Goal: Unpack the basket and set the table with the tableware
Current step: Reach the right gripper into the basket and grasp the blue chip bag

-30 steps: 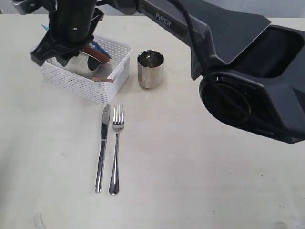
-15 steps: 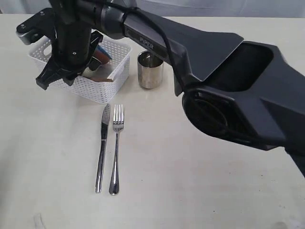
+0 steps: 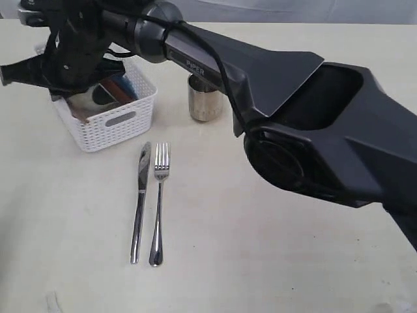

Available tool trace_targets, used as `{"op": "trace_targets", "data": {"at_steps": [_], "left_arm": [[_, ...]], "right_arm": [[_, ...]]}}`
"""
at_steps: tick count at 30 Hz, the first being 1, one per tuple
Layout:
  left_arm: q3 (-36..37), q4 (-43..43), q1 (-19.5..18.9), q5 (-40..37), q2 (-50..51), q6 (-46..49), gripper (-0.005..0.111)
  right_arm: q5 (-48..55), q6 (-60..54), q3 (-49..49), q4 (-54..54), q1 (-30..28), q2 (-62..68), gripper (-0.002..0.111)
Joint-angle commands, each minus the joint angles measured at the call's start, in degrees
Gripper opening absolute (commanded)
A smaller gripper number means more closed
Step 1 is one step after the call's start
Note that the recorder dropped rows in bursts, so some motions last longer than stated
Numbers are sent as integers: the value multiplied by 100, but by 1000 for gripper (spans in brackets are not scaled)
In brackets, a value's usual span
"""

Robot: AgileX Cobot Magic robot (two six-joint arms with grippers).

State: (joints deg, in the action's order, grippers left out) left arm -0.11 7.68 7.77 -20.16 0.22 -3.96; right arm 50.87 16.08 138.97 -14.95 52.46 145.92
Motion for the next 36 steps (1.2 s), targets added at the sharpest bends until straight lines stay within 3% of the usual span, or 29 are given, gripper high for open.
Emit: {"op": "trace_targets", "data": {"at_steps": [1,3,5,10,18,25,36], "left_arm": [[11,-2,19,52,-22,7,0],[11,-2,19,52,-22,7,0],[11,-2,19,52,-22,7,0],[11,-2,19,52,-22,7,0],[11,-2,19,52,-22,7,0],[11,-2,19,52,-22,7,0],[11,-2,19,52,-22,7,0]], "right_arm": [[-629,-35,27,-1205,14,-27,0],[-625,-103,27,-1195,27,-27,0],[-481,-287,27,-1170,27,-27,9],[-343,-380,27,-1084,14,-71,54],[-166,-887,27,-646,3,-513,49],[20,-554,27,1035,3,-927,49],[300,-1550,27,438,-18,-575,49]]}}
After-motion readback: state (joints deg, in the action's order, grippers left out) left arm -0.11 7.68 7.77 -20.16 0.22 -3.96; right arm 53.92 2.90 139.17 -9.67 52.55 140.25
